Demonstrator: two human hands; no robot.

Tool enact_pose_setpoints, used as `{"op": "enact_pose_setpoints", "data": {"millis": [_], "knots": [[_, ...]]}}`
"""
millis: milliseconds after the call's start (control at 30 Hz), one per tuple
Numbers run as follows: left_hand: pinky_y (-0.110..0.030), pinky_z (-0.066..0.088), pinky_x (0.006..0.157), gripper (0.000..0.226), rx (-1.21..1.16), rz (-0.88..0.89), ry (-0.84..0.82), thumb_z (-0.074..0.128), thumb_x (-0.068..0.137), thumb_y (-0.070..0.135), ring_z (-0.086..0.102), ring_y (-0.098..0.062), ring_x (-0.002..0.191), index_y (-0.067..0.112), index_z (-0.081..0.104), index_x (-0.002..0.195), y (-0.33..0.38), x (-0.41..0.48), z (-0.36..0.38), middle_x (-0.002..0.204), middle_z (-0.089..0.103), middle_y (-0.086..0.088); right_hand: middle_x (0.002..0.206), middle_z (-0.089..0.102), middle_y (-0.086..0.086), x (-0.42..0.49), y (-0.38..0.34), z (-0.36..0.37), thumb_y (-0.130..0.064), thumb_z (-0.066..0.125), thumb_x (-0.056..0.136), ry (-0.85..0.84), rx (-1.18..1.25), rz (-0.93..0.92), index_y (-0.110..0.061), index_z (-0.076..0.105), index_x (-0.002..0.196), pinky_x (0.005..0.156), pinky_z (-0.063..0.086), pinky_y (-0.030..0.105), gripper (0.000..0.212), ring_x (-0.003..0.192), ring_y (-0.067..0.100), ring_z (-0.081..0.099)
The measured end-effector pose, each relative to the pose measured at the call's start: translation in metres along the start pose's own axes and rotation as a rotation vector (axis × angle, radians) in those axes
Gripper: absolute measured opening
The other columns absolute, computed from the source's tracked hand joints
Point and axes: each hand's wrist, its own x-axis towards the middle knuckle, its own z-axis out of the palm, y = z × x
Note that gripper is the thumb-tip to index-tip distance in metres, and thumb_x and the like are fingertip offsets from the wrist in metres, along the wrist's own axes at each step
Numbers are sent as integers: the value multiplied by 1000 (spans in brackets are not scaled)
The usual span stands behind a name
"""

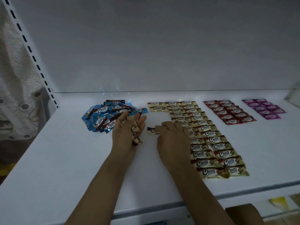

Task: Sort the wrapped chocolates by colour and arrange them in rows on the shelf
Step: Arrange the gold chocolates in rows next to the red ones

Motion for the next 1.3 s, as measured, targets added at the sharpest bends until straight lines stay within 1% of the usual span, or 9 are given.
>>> {"op": "enact_pose_setpoints", "data": {"millis": [67, 133, 233, 400, 533, 667, 1000, 1167, 1300], "knots": [[-27, 60, 74, 29, -4, -2, -45, 44, 100, 7, 73, -17, 81, 10, 52, 128, 1, -1, 1, 112, 69, -9, 84, 69, 1, -2, -4, -4, -11, 60, 71, -28, 48, -55, -17, 75, 87, 70, 51, 34, 22, 76, 25, 63], [-24, 59, 74, 26, 33, 11, -63, 45, 100, 11, 73, -15, 85, 11, 56, 123, 1, 0, 2, 114, 69, -4, 85, 68, 1, 0, -8, -5, -24, 42, 84, -102, 78, -74, -16, 73, 92, 68, 49, 32, 33, 76, 23, 62], [-20, 58, 71, 23, 53, 17, -67, 46, 100, 13, 72, -12, 86, 12, 59, 119, 1, 1, 2, 109, 70, 2, 104, 64, 3, 10, -11, -9, -36, 28, 98, -307, 165, -2, -16, 64, 112, 76, 45, 32, 43, 95, 22, 59], [-22, 58, 67, 30, 13, -23, -57, 45, 100, 14, 73, -12, 81, 7, 54, 129, 1, 3, 0, 108, 72, 2, 139, 47, 7, 39, -11, 2, -40, 36, 100, -469, 234, 81, -15, 40, 141, 99, 35, 32, 48, 126, 23, 45], [-17, 54, 55, 26, -150, -81, -63, 45, 100, 15, 69, -7, 69, 13, 59, 122, 4, 4, -5, 106, 73, 0, 150, 34, 10, 43, -10, 20, -44, 39, 98, -419, 179, 117, -14, 25, 149, 115, 20, 40, 61, 140, 27, 26], [-14, 50, 49, 23, -314, -127, -71, 46, 99, 16, 63, -3, 62, 15, 61, 116, 7, 5, -9, 106, 73, -1, 154, 27, 5, 40, -11, 19, -42, 38, 99, -388, 111, 91, -15, 25, 148, 115, 17, 40, 57, 141, 26, 19], [-14, 50, 49, 27, -304, -127, -124, 44, 97, 14, 66, -6, 62, 17, 57, 121, 5, 5, -8, 104, 74, -5, 160, 11, 6, 43, -12, 19, -47, 33, 98, -464, 91, 122, -14, 9, 153, 118, 7, 40, 68, 147, 21, 7], [-15, 49, 47, 30, -284, -135, -133, 50, 89, 15, 63, -5, 58, 21, 60, 117, 4, 4, -5, 105, 74, -5, 157, 20, 8, 41, -12, 16, -44, 39, 97, -439, 119, 141, -10, 15, 151, 118, 8, 39, 68, 145, 22, 13], [-14, 49, 47, 26, -282, -137, -141, 49, 92, 16, 60, -5, 56, 20, 60, 115, 3, 5, -5, 103, 74, -5, 159, 14, 9, 43, -13, 18, -44, 35, 98, -496, 111, 141, -11, 12, 152, 119, 4, 41, 67, 147, 22, 8]]}}
